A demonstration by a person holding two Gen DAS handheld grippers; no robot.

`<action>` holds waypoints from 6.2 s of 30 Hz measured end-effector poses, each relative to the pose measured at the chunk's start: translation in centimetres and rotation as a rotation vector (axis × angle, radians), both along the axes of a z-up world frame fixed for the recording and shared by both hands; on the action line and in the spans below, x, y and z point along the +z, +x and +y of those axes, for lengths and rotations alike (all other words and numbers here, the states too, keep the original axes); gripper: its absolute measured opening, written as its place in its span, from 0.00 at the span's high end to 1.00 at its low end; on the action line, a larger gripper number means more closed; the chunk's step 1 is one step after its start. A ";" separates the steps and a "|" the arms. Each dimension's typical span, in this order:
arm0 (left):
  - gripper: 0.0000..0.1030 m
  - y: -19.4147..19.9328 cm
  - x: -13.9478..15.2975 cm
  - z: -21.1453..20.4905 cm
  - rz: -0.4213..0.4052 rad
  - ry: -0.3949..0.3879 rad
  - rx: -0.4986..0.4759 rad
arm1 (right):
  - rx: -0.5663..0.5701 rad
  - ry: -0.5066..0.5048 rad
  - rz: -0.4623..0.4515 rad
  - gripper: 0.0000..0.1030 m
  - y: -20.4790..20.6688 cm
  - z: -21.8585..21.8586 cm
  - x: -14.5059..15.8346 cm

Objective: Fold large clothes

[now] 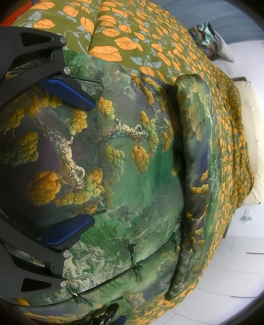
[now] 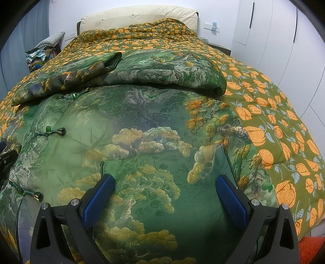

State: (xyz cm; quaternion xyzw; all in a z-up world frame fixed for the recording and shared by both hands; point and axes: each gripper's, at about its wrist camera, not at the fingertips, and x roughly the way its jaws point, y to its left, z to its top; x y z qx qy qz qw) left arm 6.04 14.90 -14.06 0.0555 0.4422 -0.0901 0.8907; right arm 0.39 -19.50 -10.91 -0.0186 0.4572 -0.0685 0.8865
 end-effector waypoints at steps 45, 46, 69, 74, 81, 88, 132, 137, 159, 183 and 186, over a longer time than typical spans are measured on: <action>0.00 8.3 -3.7 -0.6 0.025 0.067 0.060 | 0.173 0.073 0.041 0.00 7.7 1.3 -2.8; 0.00 8.5 -3.8 -0.5 0.032 0.078 0.059 | 0.174 0.073 0.040 0.00 7.6 1.2 -2.8; 0.00 9.3 -3.9 -0.1 0.038 0.056 0.057 | 0.177 0.043 0.011 0.00 7.2 1.7 -3.1; 0.00 9.3 -3.9 -0.1 0.038 0.056 0.057 | 0.177 0.043 0.010 0.00 7.2 1.7 -3.1; 0.00 9.3 -3.9 -0.1 0.037 0.056 0.057 | 0.177 0.042 0.010 0.00 7.2 1.8 -3.1; 0.00 9.3 -4.0 -0.1 0.037 0.056 0.057 | 0.177 0.042 0.010 0.00 7.2 1.8 -3.1; 0.00 9.1 -4.0 -0.3 0.037 0.056 0.057 | 0.177 0.042 0.010 0.00 7.2 1.8 -3.1; 0.00 9.1 -4.0 -0.3 0.037 0.056 0.057 | 0.177 0.042 0.010 0.00 7.2 1.8 -3.1; 0.00 9.1 -4.0 -0.3 0.037 0.056 0.057 | 0.177 0.042 0.010 0.00 7.2 1.8 -3.1; 0.00 9.1 -4.0 -0.2 0.037 0.056 0.057 | 0.177 0.041 0.010 0.00 7.2 1.8 -3.2; 0.00 9.1 -4.0 -0.3 0.037 0.056 0.057 | 0.177 0.041 0.010 0.00 7.2 1.8 -3.2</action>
